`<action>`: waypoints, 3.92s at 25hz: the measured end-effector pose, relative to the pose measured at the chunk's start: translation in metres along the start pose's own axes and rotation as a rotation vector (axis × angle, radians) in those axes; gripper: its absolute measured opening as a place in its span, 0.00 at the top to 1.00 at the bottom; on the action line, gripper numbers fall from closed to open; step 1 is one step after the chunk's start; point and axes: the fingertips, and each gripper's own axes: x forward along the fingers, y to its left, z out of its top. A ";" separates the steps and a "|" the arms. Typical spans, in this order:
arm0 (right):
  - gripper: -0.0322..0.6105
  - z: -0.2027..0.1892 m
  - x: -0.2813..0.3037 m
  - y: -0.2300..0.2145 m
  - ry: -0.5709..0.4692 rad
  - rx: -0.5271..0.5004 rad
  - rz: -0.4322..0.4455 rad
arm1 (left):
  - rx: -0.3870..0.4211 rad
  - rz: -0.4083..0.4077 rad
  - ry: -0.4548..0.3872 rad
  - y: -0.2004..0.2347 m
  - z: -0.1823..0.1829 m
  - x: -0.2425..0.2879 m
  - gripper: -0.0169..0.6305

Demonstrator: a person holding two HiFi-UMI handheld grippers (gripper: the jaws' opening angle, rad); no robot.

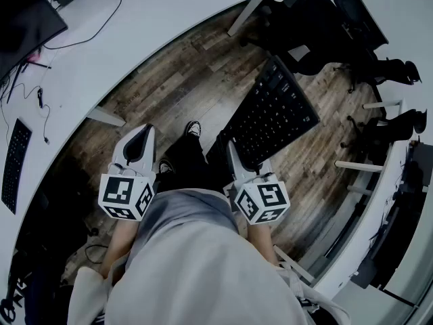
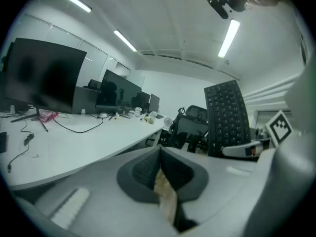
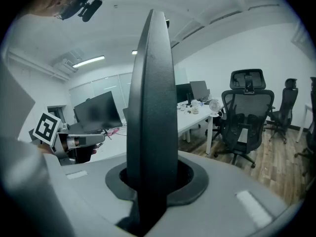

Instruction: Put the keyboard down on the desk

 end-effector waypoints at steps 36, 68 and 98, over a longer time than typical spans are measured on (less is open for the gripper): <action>0.82 0.142 0.139 -0.139 -0.082 0.070 0.276 | 0.001 0.057 0.006 -0.028 0.104 0.212 0.97; 0.82 0.216 0.285 -0.197 0.005 0.105 0.260 | -0.054 0.140 -0.026 0.059 0.170 0.338 0.97; 0.82 0.342 0.484 -0.123 0.009 0.107 0.322 | -0.099 0.119 -0.116 0.229 0.276 0.411 0.97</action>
